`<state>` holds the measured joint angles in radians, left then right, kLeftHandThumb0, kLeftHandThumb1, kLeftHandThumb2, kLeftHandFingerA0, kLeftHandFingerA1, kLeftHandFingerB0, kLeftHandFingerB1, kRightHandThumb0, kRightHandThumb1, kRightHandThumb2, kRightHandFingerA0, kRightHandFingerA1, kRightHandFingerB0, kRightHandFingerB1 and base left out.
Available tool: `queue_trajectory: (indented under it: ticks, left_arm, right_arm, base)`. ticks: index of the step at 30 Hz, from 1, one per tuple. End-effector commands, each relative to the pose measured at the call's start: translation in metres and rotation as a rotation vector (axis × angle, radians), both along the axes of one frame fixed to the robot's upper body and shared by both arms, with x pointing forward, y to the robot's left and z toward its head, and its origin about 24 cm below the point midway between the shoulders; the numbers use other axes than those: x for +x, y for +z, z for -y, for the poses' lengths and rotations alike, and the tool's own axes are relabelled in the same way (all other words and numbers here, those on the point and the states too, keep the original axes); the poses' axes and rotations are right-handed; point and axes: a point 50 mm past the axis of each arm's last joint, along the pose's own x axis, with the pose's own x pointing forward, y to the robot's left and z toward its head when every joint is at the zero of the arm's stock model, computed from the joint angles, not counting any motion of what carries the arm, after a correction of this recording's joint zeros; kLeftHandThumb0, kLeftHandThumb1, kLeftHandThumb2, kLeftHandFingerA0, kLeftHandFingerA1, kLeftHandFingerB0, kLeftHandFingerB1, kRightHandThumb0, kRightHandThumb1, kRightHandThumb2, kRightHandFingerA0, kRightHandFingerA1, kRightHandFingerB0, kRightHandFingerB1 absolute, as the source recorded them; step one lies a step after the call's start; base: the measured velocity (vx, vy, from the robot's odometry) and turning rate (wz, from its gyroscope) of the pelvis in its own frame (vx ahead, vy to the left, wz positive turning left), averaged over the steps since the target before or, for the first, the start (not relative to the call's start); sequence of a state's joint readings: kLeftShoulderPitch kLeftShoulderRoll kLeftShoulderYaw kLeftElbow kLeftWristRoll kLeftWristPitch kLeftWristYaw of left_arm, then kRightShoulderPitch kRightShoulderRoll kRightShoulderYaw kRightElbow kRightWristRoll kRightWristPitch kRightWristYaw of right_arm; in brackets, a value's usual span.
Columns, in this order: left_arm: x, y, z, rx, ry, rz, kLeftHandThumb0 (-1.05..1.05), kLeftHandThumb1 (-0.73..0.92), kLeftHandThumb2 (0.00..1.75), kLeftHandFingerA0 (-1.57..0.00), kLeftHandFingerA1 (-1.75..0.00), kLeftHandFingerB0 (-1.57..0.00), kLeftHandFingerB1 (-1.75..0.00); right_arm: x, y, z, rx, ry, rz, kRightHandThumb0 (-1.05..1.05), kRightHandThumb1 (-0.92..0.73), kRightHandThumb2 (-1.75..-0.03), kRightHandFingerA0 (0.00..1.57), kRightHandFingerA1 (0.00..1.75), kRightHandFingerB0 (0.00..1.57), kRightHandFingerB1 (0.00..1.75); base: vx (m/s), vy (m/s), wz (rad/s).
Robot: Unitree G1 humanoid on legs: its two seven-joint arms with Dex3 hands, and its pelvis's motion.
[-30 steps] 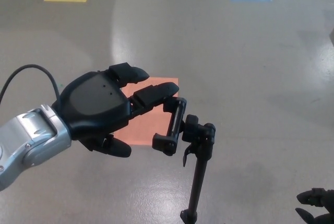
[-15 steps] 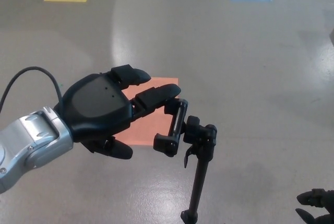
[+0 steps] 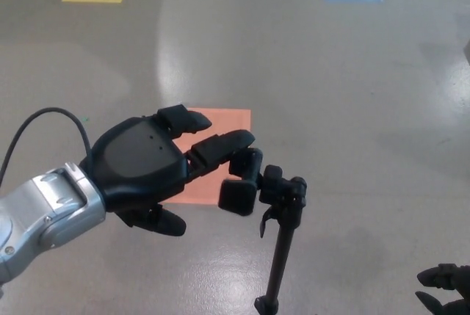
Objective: The robot uses its left hand to grab the top of a phone stand kept on the floor and tilt it upwards to adjust its angle
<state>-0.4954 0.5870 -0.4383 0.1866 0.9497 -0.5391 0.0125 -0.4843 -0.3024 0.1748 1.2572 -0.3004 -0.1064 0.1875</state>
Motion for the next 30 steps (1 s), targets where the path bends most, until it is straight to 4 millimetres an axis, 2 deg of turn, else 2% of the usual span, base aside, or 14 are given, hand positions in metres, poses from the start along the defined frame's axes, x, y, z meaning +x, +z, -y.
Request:
queue_trajectory:
  ticks: [1, 7, 8, 9, 10, 12, 21, 22, 25, 26, 27, 28, 29, 30]
  left_arm:
    - [-0.0027, -0.0130, -0.0036, 0.035, 0.001, -0.010, -0.80, 0.53, 0.88, -0.17, -0.43, -0.02, -0.21]
    - [-0.0038, -0.0162, -0.0044, 0.038, 0.003, -0.022, -0.80, 0.54, 0.89, -0.17, -0.43, -0.02, -0.21]
    - [-0.0037, -0.0167, -0.0045, 0.041, 0.002, -0.020, -0.79, 0.68, 0.61, -0.24, -0.31, 0.00, -0.21]
    - [-0.0035, -0.0166, -0.0045, 0.042, 0.002, -0.019, -0.79, 0.68, 0.61, -0.24, -0.31, 0.00, -0.21]
    - [-0.0041, -0.0173, -0.0042, 0.044, 0.001, -0.021, -0.83, 0.57, 0.92, -0.19, -0.44, 0.00, -0.17]
    - [-0.0052, -0.0182, -0.0038, 0.044, 0.000, -0.020, -0.79, 0.55, 0.90, -0.18, -0.43, -0.02, -0.21]
    - [-0.0073, -0.0201, -0.0024, 0.044, -0.001, -0.035, -0.78, 0.55, 0.91, -0.17, -0.43, 0.00, -0.20]
    - [-0.0075, -0.0207, -0.0022, 0.046, -0.001, -0.038, -0.77, 0.70, 0.62, -0.24, -0.31, 0.00, -0.19]
    - [-0.0079, -0.0216, -0.0023, 0.039, -0.001, -0.046, -0.77, 0.69, 0.62, -0.23, -0.30, 0.00, -0.20]
    - [-0.0080, -0.0218, -0.0024, 0.038, -0.002, -0.049, -0.77, 0.67, 0.63, -0.22, -0.31, 0.00, -0.19]
    - [-0.0077, -0.0215, -0.0027, 0.038, -0.002, -0.051, -0.78, 0.55, 0.90, -0.16, -0.43, 0.00, -0.19]
    - [-0.0074, -0.0211, -0.0028, 0.040, -0.002, -0.051, -0.78, 0.55, 0.90, -0.16, -0.43, 0.00, -0.19]
    - [-0.0073, -0.0213, -0.0031, 0.034, 0.005, -0.072, -0.76, 0.70, 0.63, -0.21, -0.31, 0.00, -0.19]
    - [-0.0075, -0.0217, -0.0031, 0.029, 0.010, -0.089, -0.76, 0.70, 0.63, -0.21, -0.31, 0.00, -0.19]
  right_arm:
    - [0.0017, 0.0040, 0.0066, -0.011, -0.016, -0.002, -0.61, -0.85, -0.66, 0.22, 0.35, 0.19, 0.29]
    - [0.0018, 0.0042, 0.0069, -0.004, -0.022, 0.001, -0.61, -0.85, -0.65, 0.23, 0.35, 0.19, 0.29]
    - [0.0022, 0.0045, 0.0069, -0.006, -0.022, 0.000, -0.61, -0.85, -0.65, 0.22, 0.35, 0.19, 0.29]
    - [0.0024, 0.0047, 0.0069, -0.006, -0.022, 0.001, -0.61, -0.85, -0.65, 0.22, 0.35, 0.19, 0.29]
    - [0.0028, 0.0051, 0.0068, -0.002, -0.020, 0.002, -0.60, -0.85, -0.65, 0.22, 0.35, 0.19, 0.30]
    - [0.0029, 0.0051, 0.0065, 0.001, -0.021, 0.000, -0.61, -0.85, -0.65, 0.23, 0.35, 0.19, 0.30]
    - [0.0035, 0.0054, 0.0062, -0.006, -0.016, 0.001, -0.61, -0.85, -0.65, 0.23, 0.36, 0.19, 0.30]
    - [0.0035, 0.0055, 0.0066, -0.006, -0.017, 0.001, -0.60, -0.85, -0.65, 0.22, 0.35, 0.19, 0.30]
    - [0.0034, 0.0056, 0.0069, -0.004, -0.021, 0.001, -0.61, -0.85, -0.65, 0.22, 0.35, 0.19, 0.30]
    - [0.0033, 0.0055, 0.0068, -0.005, -0.020, 0.002, -0.61, -0.85, -0.65, 0.23, 0.36, 0.20, 0.30]
    - [0.0039, 0.0060, 0.0065, -0.003, -0.018, 0.006, -0.61, -0.84, -0.65, 0.22, 0.35, 0.19, 0.30]
    - [0.0044, 0.0063, 0.0063, -0.001, -0.019, 0.008, -0.61, -0.84, -0.65, 0.22, 0.35, 0.19, 0.30]
    - [0.0049, 0.0067, 0.0062, -0.002, -0.019, 0.009, -0.60, -0.84, -0.65, 0.23, 0.35, 0.20, 0.30]
    - [0.0049, 0.0067, 0.0062, -0.004, -0.018, 0.009, -0.60, -0.84, -0.65, 0.23, 0.35, 0.20, 0.30]
  base:
    - [0.00, 0.000, 0.00]
    - [0.00, 0.000, 0.00]
    - [0.00, 0.000, 0.00]
    - [0.00, 0.000, 0.00]
    - [0.00, 0.000, 0.00]
    - [0.00, 0.000, 0.00]
    - [0.00, 0.000, 0.00]
    - [0.00, 0.000, 0.00]
    - [0.00, 0.000, 0.00]
    - [0.00, 0.000, 0.00]
    - [0.00, 0.000, 0.00]
    - [0.00, 0.000, 0.00]
    - [0.00, 0.000, 0.00]
    - [0.00, 0.000, 0.00]
